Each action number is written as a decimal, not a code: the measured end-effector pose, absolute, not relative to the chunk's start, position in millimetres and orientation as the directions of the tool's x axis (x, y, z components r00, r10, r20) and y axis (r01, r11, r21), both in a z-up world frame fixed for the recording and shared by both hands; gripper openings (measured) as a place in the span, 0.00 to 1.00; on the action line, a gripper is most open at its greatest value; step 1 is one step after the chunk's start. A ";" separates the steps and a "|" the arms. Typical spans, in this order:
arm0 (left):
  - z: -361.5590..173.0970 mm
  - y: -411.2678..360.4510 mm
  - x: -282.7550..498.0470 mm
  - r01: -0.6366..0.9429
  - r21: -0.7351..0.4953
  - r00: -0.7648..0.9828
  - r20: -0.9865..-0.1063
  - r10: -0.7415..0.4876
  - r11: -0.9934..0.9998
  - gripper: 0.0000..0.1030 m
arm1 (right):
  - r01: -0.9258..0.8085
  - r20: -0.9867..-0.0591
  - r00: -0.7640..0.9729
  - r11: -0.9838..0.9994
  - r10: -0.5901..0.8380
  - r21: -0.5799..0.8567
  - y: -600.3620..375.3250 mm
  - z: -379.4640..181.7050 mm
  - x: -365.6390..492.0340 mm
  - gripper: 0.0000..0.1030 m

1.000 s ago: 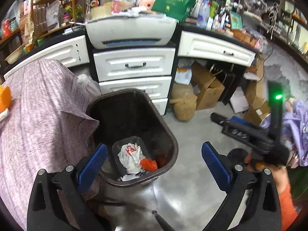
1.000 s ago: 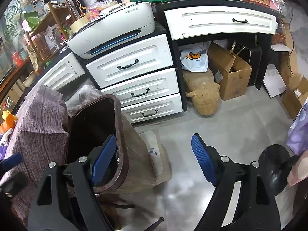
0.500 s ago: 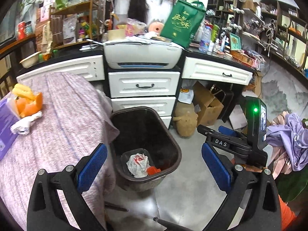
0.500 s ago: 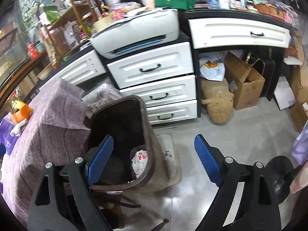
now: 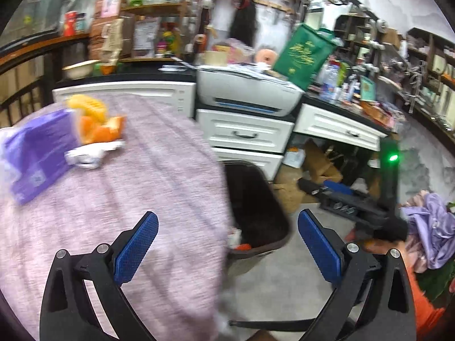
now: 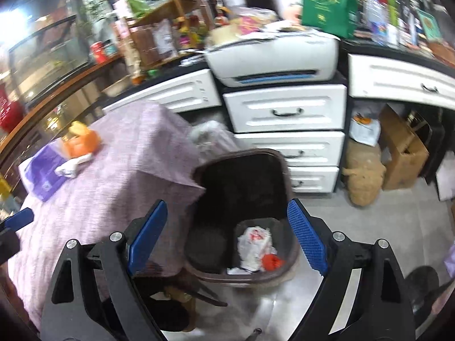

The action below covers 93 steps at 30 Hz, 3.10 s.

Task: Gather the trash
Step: 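Move both tools back over the table toward the purple bag and wrapper, then grasp the white wrapper with the right tool while the left grasps the purple tissue bag, then carry the wrapper to the bin and open the right tool over it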

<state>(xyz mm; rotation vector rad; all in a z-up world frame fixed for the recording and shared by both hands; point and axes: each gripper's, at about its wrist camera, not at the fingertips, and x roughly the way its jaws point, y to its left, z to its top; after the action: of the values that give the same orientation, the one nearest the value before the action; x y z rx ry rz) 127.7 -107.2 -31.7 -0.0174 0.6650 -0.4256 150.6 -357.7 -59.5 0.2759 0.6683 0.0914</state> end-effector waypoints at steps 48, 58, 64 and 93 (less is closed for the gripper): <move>-6.2 88.2 192.9 0.057 0.082 0.791 -0.612 0.006 0.995 0.95 | -0.747 -0.736 0.543 0.633 0.404 -0.203 -36.5 -32.8 292.8 0.45; -1.7 73.9 223.4 0.112 0.150 0.774 -0.633 0.008 0.982 0.95 | -0.745 -0.725 0.522 0.653 0.449 -0.133 -56.2 -16.8 281.5 0.33; -3.2 60.1 245.0 0.150 0.216 0.759 -0.651 0.027 0.965 0.95 | -0.709 -0.685 0.548 0.701 0.480 -0.076 -89.0 -5.7 264.3 0.34; -4.2 78.9 157.1 0.105 -0.032 0.784 -0.612 -0.102 0.994 0.23 | -0.594 -0.608 0.570 0.788 0.552 0.159 -170.0 -9.2 236.7 0.34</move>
<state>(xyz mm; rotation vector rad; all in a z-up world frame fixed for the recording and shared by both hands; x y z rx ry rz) 157.1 78.9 -4.2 0.0037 0.6599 -0.1118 236.7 -170.0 -9.2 -0.0654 0.6902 0.6732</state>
